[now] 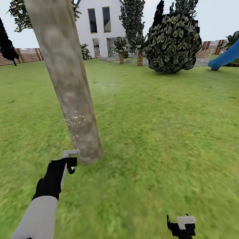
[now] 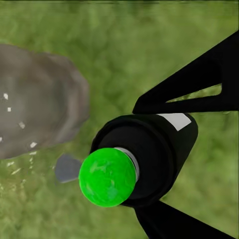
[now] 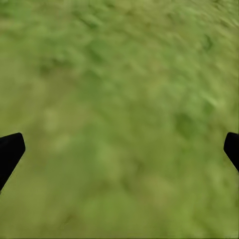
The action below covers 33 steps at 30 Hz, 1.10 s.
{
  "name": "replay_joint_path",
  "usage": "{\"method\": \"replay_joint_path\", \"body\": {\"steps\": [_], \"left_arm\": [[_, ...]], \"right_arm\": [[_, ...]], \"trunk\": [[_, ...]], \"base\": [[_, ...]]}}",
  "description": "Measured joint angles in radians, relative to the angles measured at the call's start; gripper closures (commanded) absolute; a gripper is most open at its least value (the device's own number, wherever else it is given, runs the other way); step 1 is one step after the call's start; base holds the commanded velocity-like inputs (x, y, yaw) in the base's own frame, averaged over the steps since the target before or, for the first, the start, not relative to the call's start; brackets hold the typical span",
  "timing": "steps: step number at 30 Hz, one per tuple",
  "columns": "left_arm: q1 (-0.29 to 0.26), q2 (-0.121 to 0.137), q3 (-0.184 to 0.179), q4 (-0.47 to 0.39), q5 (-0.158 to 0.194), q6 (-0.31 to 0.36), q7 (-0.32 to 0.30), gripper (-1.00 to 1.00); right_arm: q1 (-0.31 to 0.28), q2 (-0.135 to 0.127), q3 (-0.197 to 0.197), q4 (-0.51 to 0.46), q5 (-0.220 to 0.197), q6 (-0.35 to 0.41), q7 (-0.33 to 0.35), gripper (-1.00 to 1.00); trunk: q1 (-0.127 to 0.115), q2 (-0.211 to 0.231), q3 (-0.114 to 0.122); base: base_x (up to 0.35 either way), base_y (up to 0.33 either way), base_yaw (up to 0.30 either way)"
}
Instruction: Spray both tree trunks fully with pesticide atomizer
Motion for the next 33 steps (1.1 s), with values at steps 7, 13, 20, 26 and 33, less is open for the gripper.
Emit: {"method": "replay_joint_path", "body": {"steps": [7,13,20,26,33], "left_arm": [[0.02,0.018,0.006,0.001,-0.016,-0.003,-0.002,1.0],[0.048,-0.045,-0.009,0.005,0.008,-0.025,0.0,1.0],[0.087,0.051,0.003,0.17,-0.007,-0.1,0.012,1.0],[0.087,0.048,0.002,0.282,-0.002,-0.245,0.018,1.0],[0.086,0.048,0.089,0.295,-0.003,-0.259,0.037,1.0]], "right_arm": [[0.0,0.0,0.0,-0.001,-0.001,0.0,0.0,-1.0],[0.0,0.0,0.0,-0.001,-0.001,0.0,0.001,-1.0],[0.0,0.001,0.0,-0.001,0.0,0.0,0.002,-1.0],[0.0,0.002,0.0,-0.001,-0.001,0.0,0.0,-1.0],[0.0,0.001,0.0,-0.001,-0.001,0.0,0.0,-1.0]], "trunk": [[0.0,0.0,0.0],[0.0,0.0,0.0],[0.0,0.0,0.0],[0.0,0.0,0.0],[0.0,0.0,0.0]], "base": [[0.101,0.0,0.0],[0.0,0.0,0.0],[0.009,-0.001,0.104],[0.205,-0.157,0.068],[0.079,-0.265,0.0]]}}
